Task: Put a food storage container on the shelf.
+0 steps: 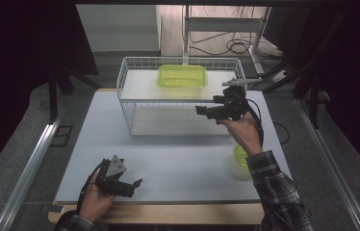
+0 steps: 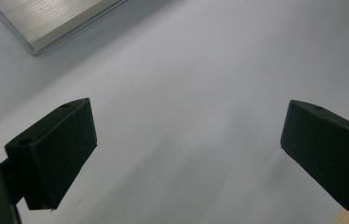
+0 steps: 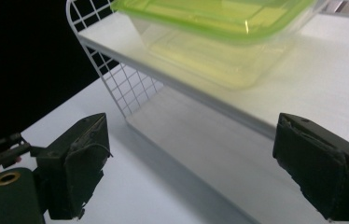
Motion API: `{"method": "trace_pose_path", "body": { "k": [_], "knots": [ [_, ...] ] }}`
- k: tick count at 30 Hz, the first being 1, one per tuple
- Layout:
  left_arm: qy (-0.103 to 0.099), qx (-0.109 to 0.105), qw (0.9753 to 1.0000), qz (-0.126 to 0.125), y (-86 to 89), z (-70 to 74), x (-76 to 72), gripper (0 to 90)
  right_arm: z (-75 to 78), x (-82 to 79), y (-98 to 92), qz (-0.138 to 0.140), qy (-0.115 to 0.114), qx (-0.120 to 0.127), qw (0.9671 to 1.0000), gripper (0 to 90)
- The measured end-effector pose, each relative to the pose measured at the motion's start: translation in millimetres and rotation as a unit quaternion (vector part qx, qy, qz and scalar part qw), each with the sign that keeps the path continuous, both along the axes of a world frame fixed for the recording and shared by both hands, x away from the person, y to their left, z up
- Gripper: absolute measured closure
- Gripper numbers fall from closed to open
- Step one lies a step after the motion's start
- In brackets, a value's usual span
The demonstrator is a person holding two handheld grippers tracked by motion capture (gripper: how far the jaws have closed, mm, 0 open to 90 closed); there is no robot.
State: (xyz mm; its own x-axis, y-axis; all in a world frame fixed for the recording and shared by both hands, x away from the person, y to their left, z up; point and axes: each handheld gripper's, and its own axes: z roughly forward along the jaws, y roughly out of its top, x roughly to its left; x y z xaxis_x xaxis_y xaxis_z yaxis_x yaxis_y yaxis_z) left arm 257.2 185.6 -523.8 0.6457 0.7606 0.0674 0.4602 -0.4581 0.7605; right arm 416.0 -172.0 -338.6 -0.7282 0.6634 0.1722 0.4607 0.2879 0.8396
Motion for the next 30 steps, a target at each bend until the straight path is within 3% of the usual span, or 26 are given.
{"method": "trace_pose_path", "body": {
  "k": [14,30],
  "knots": [
    [0.003,-0.022,0.9998,-0.003,0.7,0.8,0.1,4.3,-24.9,-21.7,-18.5,0.004,-0.002,-0.019,0.9998,10.9],
    [0.007,-0.017,0.9998,0.001,-0.5,1.5,-0.1,3.9,-56.0,-46.6,-34.6,-0.018,0.013,-0.041,0.9989,8.4]
  ]
}}
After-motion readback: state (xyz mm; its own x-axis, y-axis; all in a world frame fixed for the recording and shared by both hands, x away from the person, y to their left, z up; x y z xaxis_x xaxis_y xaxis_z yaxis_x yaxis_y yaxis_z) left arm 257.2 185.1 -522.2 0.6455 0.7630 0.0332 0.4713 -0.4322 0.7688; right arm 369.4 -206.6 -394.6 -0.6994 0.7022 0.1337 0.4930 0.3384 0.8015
